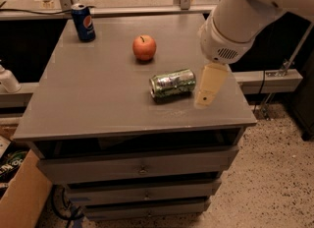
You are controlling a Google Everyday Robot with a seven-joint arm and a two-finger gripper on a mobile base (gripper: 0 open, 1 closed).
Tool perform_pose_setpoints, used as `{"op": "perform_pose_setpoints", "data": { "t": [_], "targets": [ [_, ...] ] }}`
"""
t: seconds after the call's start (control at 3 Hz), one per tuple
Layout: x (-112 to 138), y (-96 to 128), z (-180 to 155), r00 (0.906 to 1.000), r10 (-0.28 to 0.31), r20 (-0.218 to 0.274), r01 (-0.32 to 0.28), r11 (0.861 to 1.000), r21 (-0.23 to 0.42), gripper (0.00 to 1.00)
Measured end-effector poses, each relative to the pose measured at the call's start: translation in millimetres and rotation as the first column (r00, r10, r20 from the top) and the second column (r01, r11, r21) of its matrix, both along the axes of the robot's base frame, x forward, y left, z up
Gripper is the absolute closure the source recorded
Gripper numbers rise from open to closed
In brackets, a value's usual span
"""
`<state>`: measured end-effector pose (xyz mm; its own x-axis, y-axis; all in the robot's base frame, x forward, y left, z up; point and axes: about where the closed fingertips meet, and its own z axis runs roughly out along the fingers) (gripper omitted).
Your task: Place green can upright
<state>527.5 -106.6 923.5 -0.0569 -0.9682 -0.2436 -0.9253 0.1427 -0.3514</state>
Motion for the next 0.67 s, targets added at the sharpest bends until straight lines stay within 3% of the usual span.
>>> {"op": "perform_pose_setpoints", "data": {
  "t": [0.67],
  "targets": [
    [19.8,23.5,-18.8,0.9984,0.041,-0.039,-0.039,0.999,0.035,0.00]
  ]
}}
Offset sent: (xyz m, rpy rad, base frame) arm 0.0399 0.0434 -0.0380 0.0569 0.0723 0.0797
